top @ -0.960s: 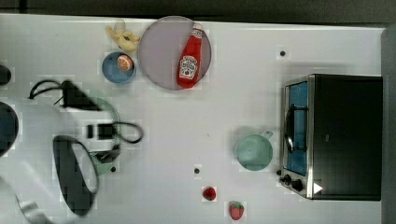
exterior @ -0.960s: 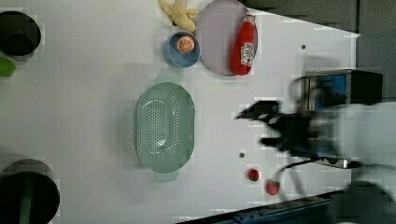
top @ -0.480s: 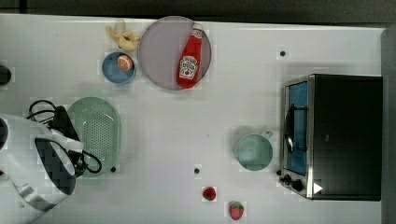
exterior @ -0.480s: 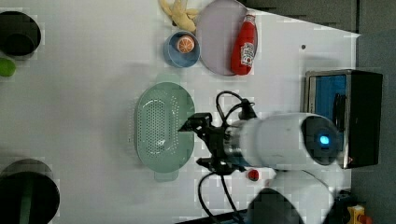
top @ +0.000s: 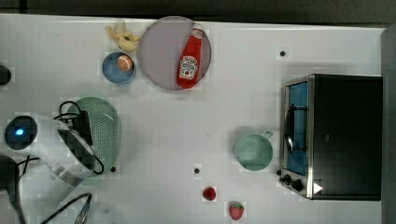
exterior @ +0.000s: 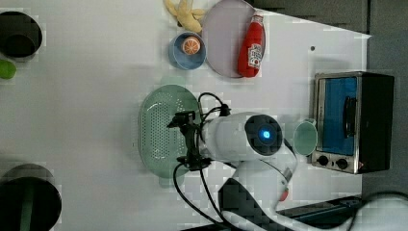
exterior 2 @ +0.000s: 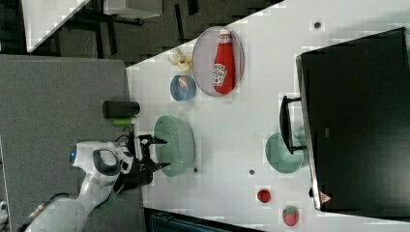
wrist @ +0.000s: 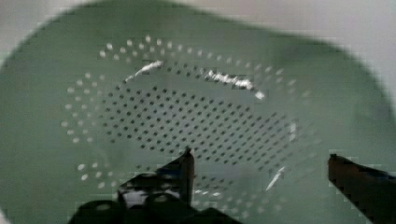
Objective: Drag strainer left to right.
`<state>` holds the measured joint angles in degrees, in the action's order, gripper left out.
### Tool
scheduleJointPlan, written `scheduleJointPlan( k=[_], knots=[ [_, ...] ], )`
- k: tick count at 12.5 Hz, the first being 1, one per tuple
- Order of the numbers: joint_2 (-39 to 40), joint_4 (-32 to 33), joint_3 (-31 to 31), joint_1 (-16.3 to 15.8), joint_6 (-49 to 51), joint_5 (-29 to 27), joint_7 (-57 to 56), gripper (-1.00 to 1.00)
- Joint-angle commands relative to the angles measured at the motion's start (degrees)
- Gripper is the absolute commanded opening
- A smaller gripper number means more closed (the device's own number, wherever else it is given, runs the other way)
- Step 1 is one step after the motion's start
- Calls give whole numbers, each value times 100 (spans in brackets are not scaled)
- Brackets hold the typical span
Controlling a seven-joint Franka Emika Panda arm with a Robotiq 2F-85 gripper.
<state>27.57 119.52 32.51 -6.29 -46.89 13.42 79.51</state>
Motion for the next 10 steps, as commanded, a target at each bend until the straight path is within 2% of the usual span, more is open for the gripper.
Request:
scheduleJointPlan(
  k=[1,10],
  knots=[
    [240,-131,-208,74,-522,87,442,100],
    [451,48,-865,34,-734,393,436,100]
  ],
)
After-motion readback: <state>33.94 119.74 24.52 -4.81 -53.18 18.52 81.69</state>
